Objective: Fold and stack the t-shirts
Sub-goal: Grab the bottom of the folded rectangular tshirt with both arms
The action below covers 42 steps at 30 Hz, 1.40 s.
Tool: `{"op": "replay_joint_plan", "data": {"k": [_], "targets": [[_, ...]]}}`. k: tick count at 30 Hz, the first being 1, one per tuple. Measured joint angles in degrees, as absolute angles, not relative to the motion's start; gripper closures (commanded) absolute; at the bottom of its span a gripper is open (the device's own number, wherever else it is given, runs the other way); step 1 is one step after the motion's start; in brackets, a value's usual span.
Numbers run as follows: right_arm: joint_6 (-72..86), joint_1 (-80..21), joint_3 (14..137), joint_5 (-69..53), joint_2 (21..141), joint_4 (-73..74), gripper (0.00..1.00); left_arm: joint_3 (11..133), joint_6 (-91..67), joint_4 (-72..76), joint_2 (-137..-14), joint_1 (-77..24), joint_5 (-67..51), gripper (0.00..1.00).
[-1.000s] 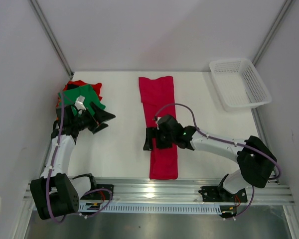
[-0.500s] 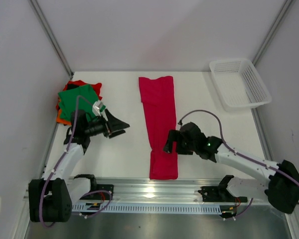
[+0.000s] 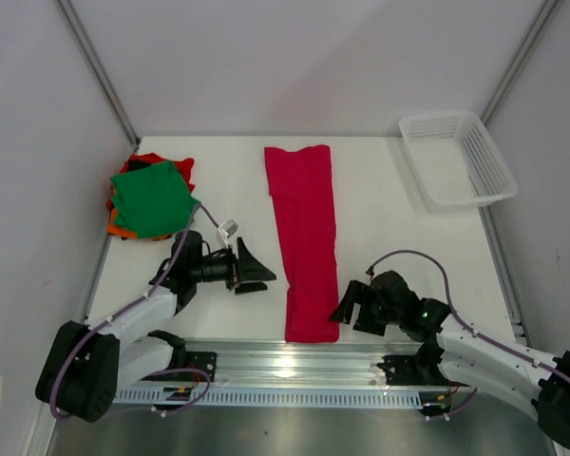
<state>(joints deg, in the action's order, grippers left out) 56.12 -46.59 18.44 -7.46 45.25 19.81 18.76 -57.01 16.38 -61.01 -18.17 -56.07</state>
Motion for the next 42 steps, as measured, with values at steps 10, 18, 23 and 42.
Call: {"op": "replay_joint_plan", "data": {"k": [10,18,23,42], "targets": [[63.59,-46.33,6.48,-15.75,37.19,6.85,0.12,22.11,-55.44,10.24,-58.89,-19.70,-53.21,0.00],[65.87,-43.55,3.77,-20.05,39.42,-1.28,0.12,22.87,-54.94,7.16,-58.17,-20.14,-51.68,0.01],[65.95,-43.31,3.77,-20.99,43.07,-5.10,0.15,22.87,-54.72,5.76,-57.41,-20.18,-51.16,0.01],[63.79,-43.22,3.25,-22.83,46.28,-5.91,0.83,22.70,-54.00,4.27,-57.76,-21.26,-50.41,0.01]]}}
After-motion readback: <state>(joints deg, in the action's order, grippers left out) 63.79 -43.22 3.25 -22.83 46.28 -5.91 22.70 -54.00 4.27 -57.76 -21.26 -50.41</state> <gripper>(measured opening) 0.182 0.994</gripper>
